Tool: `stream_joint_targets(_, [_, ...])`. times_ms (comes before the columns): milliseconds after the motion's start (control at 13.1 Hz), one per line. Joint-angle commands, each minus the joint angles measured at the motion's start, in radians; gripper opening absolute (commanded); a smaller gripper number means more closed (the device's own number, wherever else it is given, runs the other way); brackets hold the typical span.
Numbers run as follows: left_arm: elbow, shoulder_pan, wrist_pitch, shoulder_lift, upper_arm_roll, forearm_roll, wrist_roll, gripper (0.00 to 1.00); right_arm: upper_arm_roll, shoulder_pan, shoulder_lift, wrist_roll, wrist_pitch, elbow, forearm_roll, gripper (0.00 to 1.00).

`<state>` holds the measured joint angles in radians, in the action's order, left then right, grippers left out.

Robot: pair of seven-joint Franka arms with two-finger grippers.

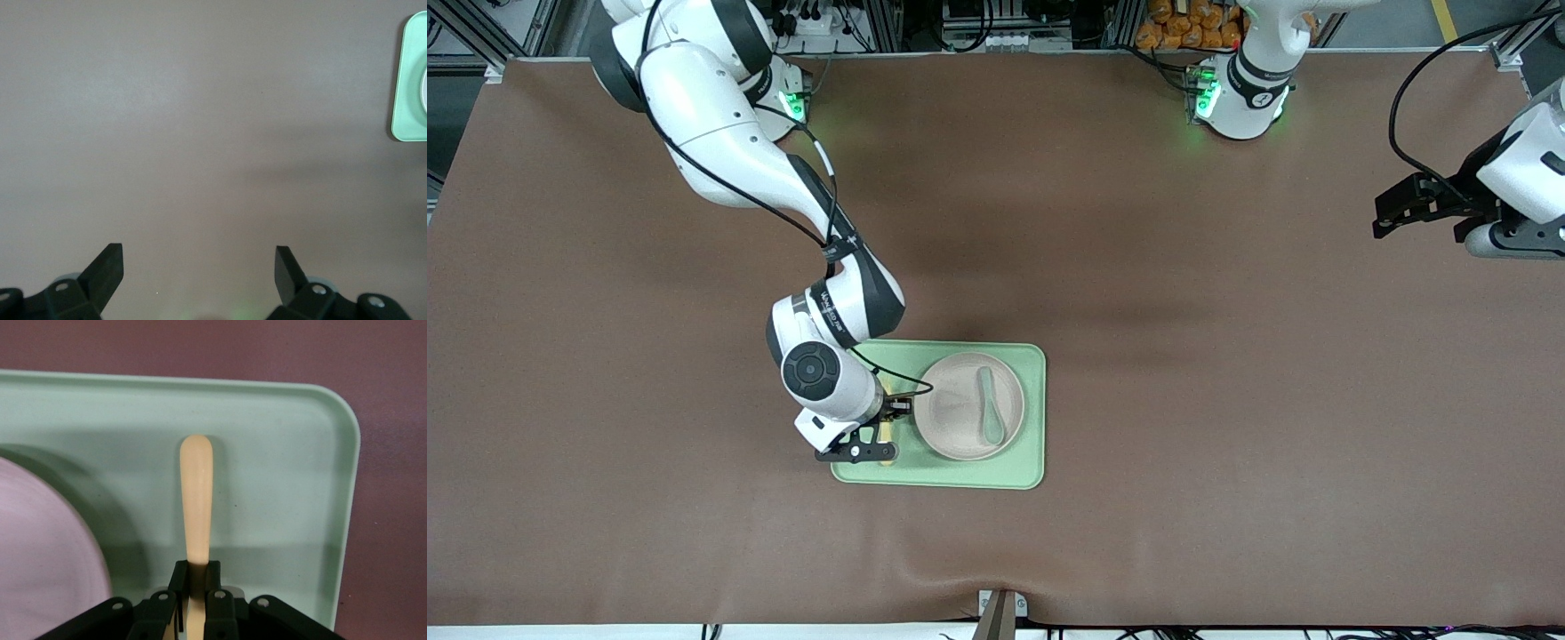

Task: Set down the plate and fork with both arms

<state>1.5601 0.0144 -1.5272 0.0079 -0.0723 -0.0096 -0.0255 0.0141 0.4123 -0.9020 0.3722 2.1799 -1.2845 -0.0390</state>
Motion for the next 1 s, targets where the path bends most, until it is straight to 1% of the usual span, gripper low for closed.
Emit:
stream_joint_targets(0, [0.003, 0.004, 0.012, -0.011, 0.002, 0.008, -0.002, 1.0, 0.006, -0.006, 0.048, -0.021, 0.028, -0.075, -0.005, 0.13])
stream_joint_targets(77, [0.002, 0.004, 0.01, -0.011, 0.002, 0.01, -0.002, 1.0, 0.006, -0.007, 0.048, -0.019, 0.024, -0.07, -0.005, 0.46])
stream_joint_targets(153, [0.003, 0.004, 0.01, -0.011, 0.002, 0.01, -0.002, 1.0, 0.006, -0.012, 0.048, -0.007, 0.02, -0.065, -0.007, 0.83])
stream_joint_targets(230, [0.005, 0.004, 0.012, -0.011, 0.002, 0.008, -0.002, 1.0, 0.006, -0.012, 0.049, -0.009, 0.02, -0.062, -0.009, 0.92])
stream_joint_targets(306, [0.005, 0.004, 0.012, -0.011, 0.002, 0.01, -0.002, 1.0, 0.004, -0.012, 0.051, -0.01, 0.015, -0.049, -0.01, 0.99])
stream_joint_targets(383, [0.005, 0.004, 0.012, -0.011, 0.002, 0.01, -0.002, 1.0, 0.003, -0.013, 0.069, -0.013, 0.014, -0.044, -0.007, 1.0])
stream_joint_targets(460, [0.003, 0.004, 0.01, -0.011, 0.002, 0.011, 0.006, 1.0, 0.001, -0.035, 0.089, -0.016, 0.009, -0.044, -0.013, 1.0])
stream_joint_targets(613, [0.001, 0.004, 0.01, -0.011, 0.002, 0.011, 0.009, 1.0, 0.013, -0.114, 0.152, -0.019, -0.04, -0.044, -0.019, 1.0])
stream_joint_targets(843, [0.003, 0.004, 0.012, -0.012, 0.002, 0.01, 0.01, 1.0, 0.004, -0.136, 0.256, -0.015, -0.132, -0.044, -0.016, 1.0])
stream_joint_targets(919, [0.003, 0.002, 0.012, -0.014, 0.002, 0.01, 0.01, 1.0, 0.004, -0.162, 0.29, -0.018, -0.191, -0.044, -0.016, 1.0])
